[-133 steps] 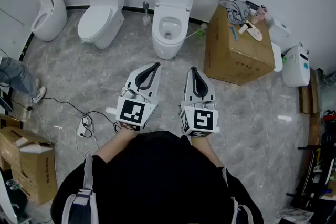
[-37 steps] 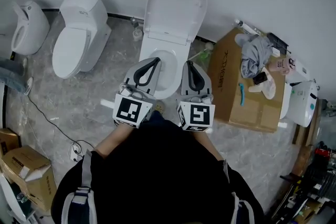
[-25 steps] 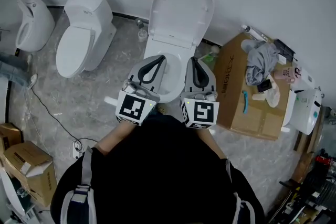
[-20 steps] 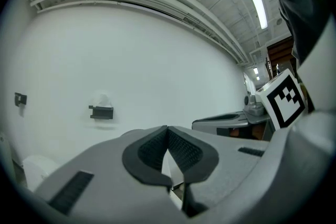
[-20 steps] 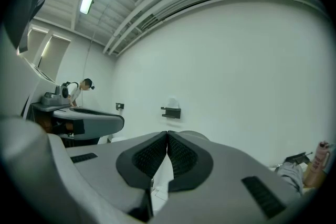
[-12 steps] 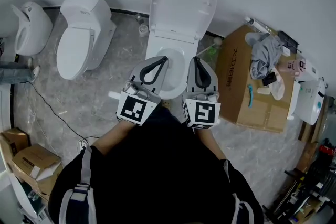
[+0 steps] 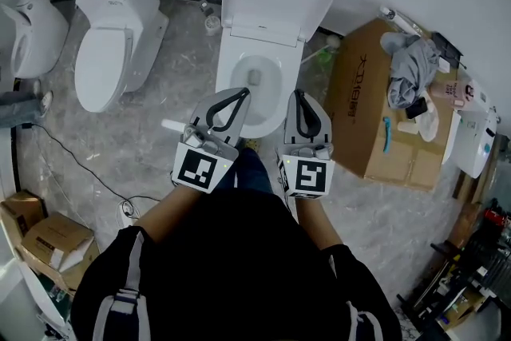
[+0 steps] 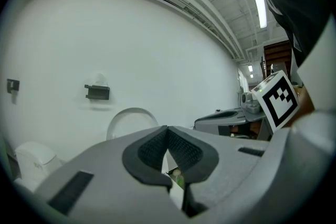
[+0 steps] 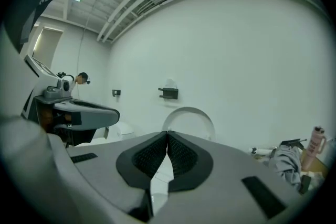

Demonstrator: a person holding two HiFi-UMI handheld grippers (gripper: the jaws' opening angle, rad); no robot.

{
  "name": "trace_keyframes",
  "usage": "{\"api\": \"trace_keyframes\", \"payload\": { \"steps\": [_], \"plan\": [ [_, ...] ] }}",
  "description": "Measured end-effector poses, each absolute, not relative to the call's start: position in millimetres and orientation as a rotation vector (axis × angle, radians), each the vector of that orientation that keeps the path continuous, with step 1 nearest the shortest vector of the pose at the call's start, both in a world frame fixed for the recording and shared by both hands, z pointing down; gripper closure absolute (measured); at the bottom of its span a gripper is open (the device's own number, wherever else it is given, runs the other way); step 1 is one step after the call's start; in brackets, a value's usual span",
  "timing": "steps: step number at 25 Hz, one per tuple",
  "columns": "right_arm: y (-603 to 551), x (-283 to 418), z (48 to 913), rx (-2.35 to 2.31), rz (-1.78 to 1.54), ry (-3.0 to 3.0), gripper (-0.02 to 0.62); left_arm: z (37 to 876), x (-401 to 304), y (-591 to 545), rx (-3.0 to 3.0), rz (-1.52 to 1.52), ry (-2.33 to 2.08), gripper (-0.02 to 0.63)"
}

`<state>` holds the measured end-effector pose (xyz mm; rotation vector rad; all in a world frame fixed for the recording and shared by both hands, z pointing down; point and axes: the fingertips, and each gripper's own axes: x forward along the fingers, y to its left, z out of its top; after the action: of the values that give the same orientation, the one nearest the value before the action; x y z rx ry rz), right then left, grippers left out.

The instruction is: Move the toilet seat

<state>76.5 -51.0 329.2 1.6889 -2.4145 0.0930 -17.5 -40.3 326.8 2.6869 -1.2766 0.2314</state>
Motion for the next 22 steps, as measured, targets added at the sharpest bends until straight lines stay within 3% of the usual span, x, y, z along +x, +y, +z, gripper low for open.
{"api": "trace_keyframes", "payload": {
  "steps": [22],
  "plan": [
    [-44.2, 64.5, 474.6, 1.614, 0.206, -2.310, 0.574, 467.1, -49.8, -41.7, 2.576, 0.344, -1.253, 0.598]
  ]
}}
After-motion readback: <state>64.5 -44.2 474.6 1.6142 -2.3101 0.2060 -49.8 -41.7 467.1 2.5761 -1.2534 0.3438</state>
